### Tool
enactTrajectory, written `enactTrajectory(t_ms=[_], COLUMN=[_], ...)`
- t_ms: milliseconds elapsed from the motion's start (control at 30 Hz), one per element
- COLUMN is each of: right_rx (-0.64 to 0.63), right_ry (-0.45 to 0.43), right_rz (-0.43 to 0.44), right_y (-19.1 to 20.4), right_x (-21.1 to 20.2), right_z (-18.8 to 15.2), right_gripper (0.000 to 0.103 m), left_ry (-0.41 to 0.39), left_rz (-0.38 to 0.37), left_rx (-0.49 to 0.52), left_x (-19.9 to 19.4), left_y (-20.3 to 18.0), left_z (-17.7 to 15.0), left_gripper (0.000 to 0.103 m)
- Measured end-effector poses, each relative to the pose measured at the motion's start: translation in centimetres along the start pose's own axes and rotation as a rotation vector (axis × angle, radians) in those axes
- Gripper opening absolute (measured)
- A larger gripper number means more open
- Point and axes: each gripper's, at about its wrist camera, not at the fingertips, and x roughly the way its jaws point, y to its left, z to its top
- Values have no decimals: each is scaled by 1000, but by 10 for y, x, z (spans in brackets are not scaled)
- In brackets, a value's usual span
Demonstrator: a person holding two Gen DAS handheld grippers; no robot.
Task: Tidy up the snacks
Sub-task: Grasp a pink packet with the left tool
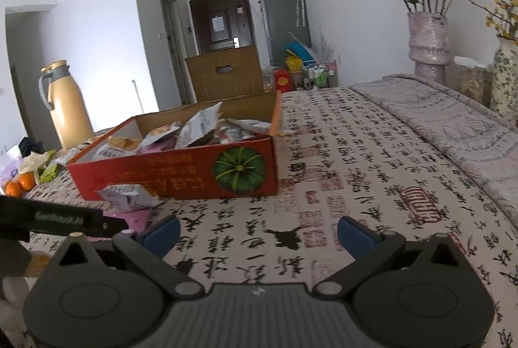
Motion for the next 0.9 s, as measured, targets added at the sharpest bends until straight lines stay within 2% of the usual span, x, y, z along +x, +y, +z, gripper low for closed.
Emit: enactTrajectory(t_ms=[233, 333, 400, 467, 600, 667, 700, 767, 900], right_rx=[35, 44, 47, 52, 55, 56, 55, 52, 42], right_ry=[11, 13, 9, 10, 9, 10, 11, 13, 10], right_rz=[-2, 5, 12, 13, 18, 19, 18, 14, 10], right_y=[-16, -18, -20, -21, -22, -22, -22, -20, -17], right_x=[4, 5, 4, 5, 4, 3, 2, 1, -5], right_z=[-7, -7, -7, -9, -9, -10, -11, -12, -13], right_gripper=[103, 103, 103, 103, 103, 103, 103, 103, 103], left_ry=[65, 56, 50, 34, 12, -7, -15, -16, -24], left_rz=[91, 127, 118, 114, 85, 99, 99, 72, 70], left_rx=[-67, -33, 2, 21, 31, 47, 56, 65, 54], left_x=[25, 28, 26, 21, 11, 7, 4, 0, -6], left_y=[-13, -21, -23, -23, -15, -14, -12, -9, 0], left_z=[5, 3, 0, -3, -9, -13, -14, -16, -21], left_gripper=[103, 103, 100, 88, 77, 52, 49, 28, 23])
